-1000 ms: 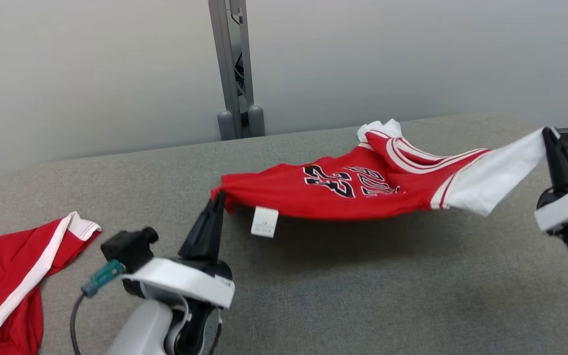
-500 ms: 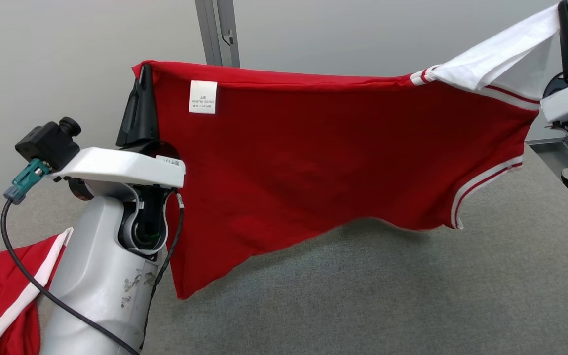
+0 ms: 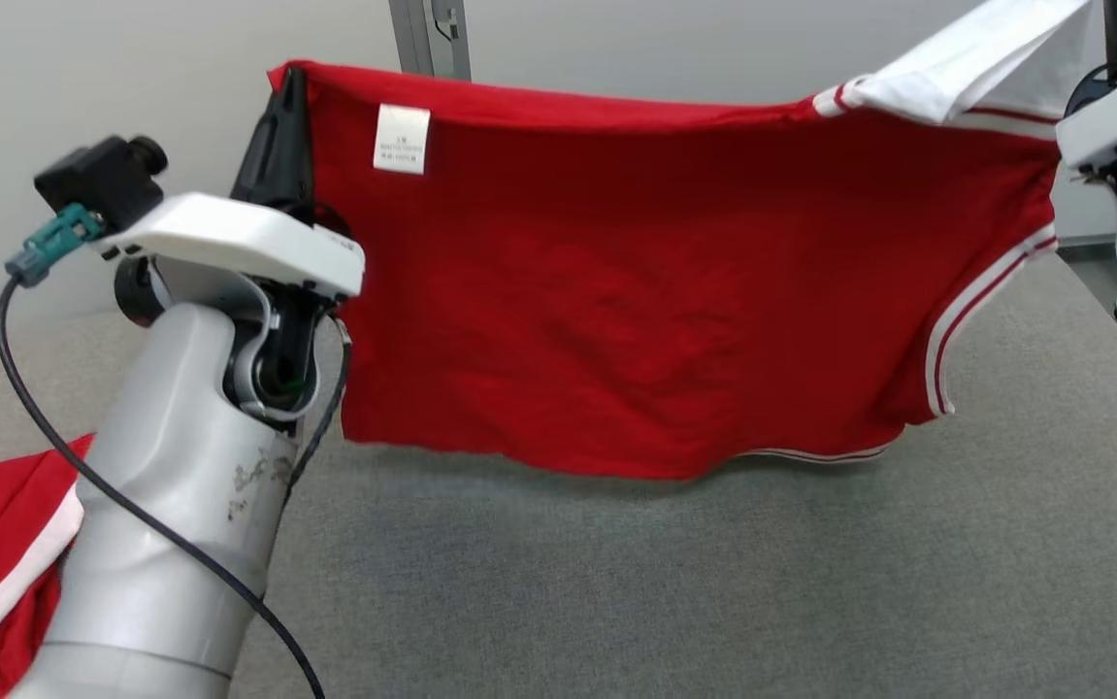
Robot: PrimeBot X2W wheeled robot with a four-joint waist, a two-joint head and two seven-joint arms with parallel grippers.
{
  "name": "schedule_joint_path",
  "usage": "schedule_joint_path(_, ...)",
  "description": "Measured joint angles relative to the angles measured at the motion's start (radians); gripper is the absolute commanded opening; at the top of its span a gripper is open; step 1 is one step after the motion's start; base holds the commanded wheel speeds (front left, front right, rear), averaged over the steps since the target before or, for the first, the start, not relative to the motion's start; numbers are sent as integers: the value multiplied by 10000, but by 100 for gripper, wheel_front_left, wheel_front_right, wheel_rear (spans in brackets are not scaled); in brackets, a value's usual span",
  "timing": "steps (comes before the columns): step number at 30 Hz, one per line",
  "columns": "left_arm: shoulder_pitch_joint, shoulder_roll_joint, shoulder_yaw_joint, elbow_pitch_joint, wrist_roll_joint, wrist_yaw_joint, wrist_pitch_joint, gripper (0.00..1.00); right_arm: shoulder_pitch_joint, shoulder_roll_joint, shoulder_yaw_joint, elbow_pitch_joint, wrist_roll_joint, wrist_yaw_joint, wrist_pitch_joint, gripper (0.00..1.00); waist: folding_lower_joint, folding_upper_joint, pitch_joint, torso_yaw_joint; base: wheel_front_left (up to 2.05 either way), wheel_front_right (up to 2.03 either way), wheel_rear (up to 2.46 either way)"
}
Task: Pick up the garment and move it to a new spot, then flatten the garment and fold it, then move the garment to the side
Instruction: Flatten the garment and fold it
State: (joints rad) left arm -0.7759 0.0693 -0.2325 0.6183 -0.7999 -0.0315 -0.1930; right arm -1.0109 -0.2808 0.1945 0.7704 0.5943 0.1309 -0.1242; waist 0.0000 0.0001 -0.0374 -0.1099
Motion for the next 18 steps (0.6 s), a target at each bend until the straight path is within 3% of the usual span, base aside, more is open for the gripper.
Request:
schedule_joint_path(9,-3592,431,-81,1256,343,247,784,0,-3611,817,-491,1645,-677,0,-226,0,0,0,1979,-179,0,0,0)
schedule_joint_path(14,-5712,391,-23,2332,443,148,481,0,-5716,1072,-376,2637,-1430,0,-974,0,0,0,3482,-314,0,0,0)
schedule_joint_path(18,-7240,337,54,2949,608,102,-207,0,-7193,1106,-945,3012,-1831,0,-1335,0,0,-1,4577,-420,0,0,0)
